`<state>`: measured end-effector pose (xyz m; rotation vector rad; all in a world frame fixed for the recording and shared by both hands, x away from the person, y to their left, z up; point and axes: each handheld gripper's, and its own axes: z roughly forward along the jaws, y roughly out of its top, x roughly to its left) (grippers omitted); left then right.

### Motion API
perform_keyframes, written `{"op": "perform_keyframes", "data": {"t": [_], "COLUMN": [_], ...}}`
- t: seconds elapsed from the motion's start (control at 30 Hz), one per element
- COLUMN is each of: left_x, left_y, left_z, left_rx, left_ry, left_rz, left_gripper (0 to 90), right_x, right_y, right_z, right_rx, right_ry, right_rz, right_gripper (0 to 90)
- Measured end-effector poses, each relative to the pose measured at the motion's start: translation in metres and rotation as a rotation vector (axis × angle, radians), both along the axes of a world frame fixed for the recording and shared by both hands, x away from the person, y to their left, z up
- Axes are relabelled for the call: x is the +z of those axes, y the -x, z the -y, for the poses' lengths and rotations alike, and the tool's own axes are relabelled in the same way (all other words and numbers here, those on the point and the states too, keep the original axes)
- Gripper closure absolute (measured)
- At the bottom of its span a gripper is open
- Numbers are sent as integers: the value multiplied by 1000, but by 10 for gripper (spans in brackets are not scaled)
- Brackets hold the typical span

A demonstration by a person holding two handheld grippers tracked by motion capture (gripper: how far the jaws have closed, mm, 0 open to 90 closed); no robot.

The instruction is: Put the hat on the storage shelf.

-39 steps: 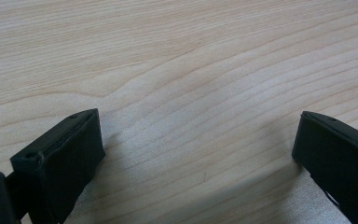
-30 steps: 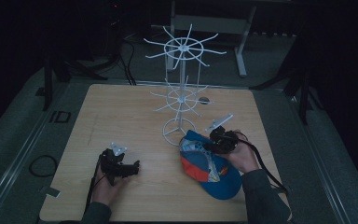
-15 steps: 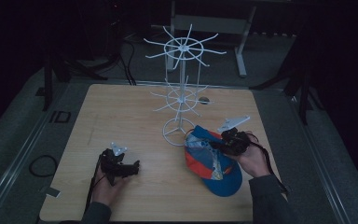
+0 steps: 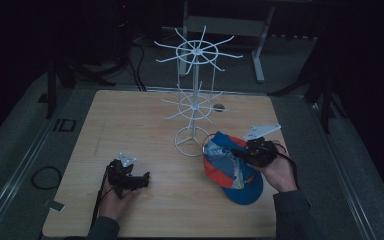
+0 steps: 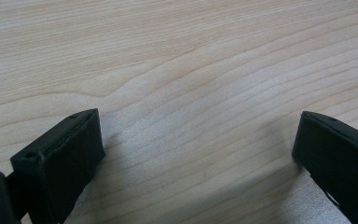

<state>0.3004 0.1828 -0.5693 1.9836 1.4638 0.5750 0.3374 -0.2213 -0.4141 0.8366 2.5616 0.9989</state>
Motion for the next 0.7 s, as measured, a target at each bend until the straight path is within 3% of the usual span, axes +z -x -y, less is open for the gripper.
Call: {"op": "perform_keyframes", "data": {"t": [0.7], "left_x": [0], "left_y": [0], "left_z": [0], "left_rx": [-3], "left_ry": [-3], "left_rz": [-3], "left_gripper": [22], "right_x": [20], "right_y": [2], "right_z": [16], "right_rx": [-47], "right_ry": [-47], "right_rz": [50], "right_gripper": [883]}}
